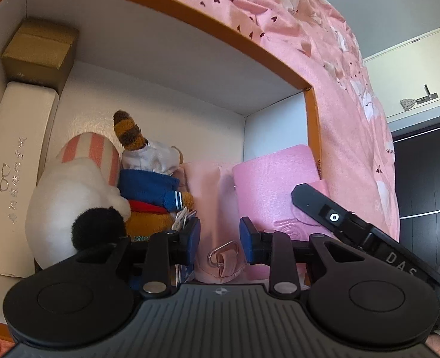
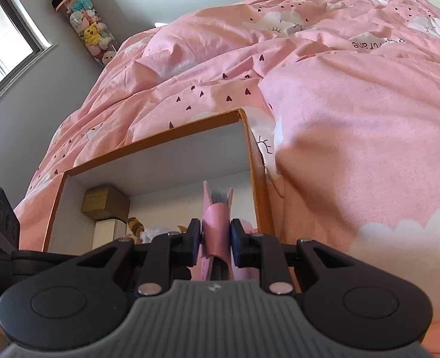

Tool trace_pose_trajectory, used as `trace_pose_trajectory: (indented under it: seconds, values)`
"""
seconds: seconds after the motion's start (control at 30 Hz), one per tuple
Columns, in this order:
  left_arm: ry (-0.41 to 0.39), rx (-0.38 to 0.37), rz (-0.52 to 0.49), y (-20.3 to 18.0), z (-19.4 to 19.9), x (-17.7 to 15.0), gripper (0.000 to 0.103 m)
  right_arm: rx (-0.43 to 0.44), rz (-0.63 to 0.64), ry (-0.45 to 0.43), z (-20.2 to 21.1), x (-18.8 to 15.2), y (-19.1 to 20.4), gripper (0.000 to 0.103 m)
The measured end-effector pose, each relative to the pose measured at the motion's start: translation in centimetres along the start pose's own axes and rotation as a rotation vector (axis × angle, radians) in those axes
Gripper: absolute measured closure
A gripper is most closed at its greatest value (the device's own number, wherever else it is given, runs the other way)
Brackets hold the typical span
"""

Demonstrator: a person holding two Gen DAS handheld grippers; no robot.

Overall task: Organize objects
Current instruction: 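Lower the pink pouch into the box and open the left tool while the right tool lowers the wallet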

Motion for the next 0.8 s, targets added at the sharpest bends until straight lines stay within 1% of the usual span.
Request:
trace_pose_trajectory:
  seconds: [0.1,0.17,0.3,0.33,0.47,0.7,0.73,0.8]
  values:
    - [-0.043,0.027,-0.033,0.0,1.1,0.9,0.068,0.044,-0.030,0.022,-0.7,-0.1,0.5,0.081]
    - [-0.053,0.045,-0.043,0.3,1.4,1.2,0.069,0.074,-0.059,0.042,-1.3,-0.3,0.7,0.081]
    - [-0.052,0.059,-0.041,0.3,0.8,1.3,0.072,0.088,-0.080,0.056,-2.5,-0.9,1.0,0.081]
    - [-0.051,0.069,-0.044,0.4,0.7,1.2,0.073,0.078,-0.070,0.057,-2.6,-1.0,1.1,0.081]
    - [-0.049,0.095,-0.052,0.8,0.4,1.2,0.076,0.033,0.007,0.096,-2.8,-1.5,1.3,0.081]
    - [-0.058,0.107,-0.060,1.1,0.6,1.2,0.076,-0.061,0.301,0.238,-3.8,-2.6,2.4,0.079]
    - [-0.059,0.109,-0.060,1.1,0.6,1.2,0.076,-0.068,0.326,0.260,-4.0,-2.6,2.5,0.079]
    - [-0.064,0.113,-0.060,1.1,0.7,1.3,0.076,-0.079,0.337,0.291,-4.4,-2.5,2.4,0.079]
Point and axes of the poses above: each gripper's, at about its wrist camera, not at the fingertips, and z roughly against the way its jaws point, y to its left, x to its top, the point moved 9 cm from there along -z, roughly the way its jaws point, and after that the axes turned 1 degree about y, right-handed, at the moved point
